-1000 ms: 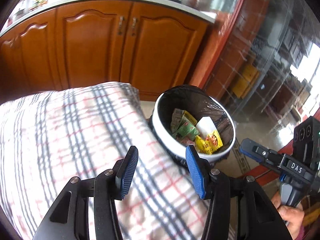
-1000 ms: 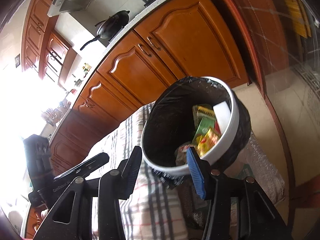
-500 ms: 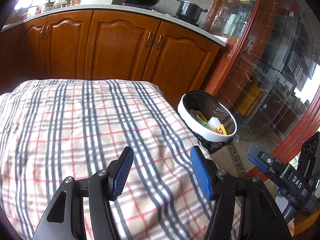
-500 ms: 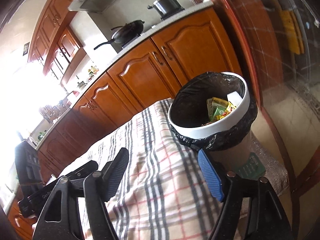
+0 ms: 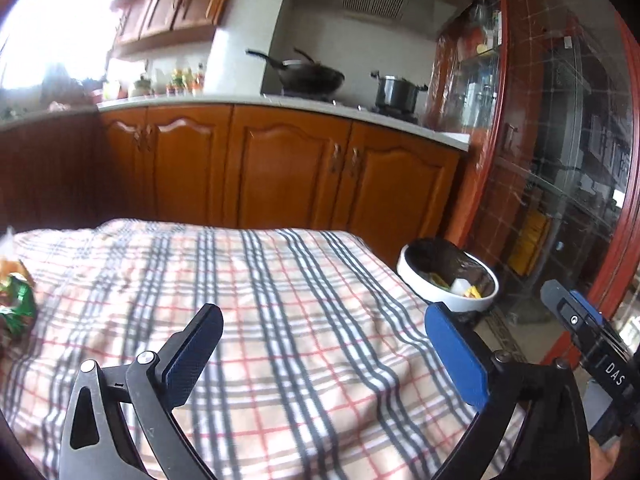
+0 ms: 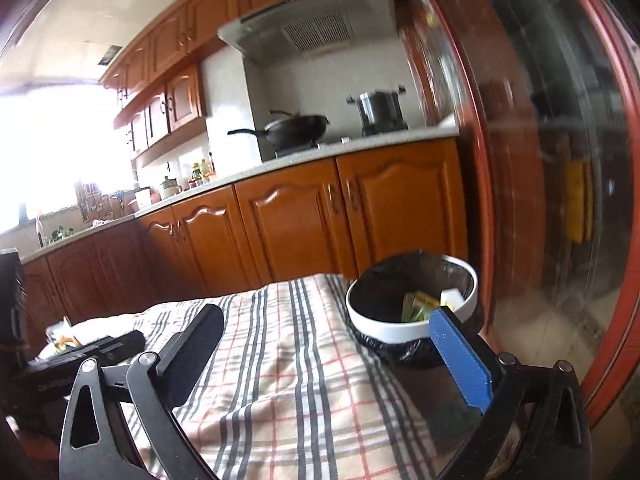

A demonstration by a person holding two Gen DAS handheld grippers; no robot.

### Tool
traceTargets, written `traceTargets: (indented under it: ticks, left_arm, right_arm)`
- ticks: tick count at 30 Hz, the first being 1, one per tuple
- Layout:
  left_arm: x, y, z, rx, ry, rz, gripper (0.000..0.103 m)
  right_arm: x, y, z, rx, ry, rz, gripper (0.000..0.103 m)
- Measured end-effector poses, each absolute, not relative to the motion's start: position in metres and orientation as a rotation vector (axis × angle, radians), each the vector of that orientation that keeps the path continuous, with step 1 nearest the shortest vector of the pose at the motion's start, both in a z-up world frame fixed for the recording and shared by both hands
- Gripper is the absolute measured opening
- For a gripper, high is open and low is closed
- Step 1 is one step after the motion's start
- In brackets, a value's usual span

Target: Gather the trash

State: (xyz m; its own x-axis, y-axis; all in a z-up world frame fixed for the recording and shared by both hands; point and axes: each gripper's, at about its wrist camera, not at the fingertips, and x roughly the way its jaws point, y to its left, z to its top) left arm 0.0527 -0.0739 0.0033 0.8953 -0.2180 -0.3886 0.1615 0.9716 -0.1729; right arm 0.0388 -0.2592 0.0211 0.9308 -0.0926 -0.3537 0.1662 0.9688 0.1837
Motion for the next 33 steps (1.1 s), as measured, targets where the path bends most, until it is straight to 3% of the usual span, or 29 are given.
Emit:
traceTargets:
  ticks: [9, 33]
  left_arm:
    - [0.014, -0.079, -0.012, -0.077, 0.385, -0.134, 0.102]
    - [0.043, -0.073, -0.022, -0.054, 0.395, -0.122, 0.102]
  right_arm:
    - [0.032, -0.25, -0.003, 0.207, 0.375, -0.126, 0.103]
    - [0.029, -0.241, -0.013, 0.209, 0.394, -0.097, 0.103]
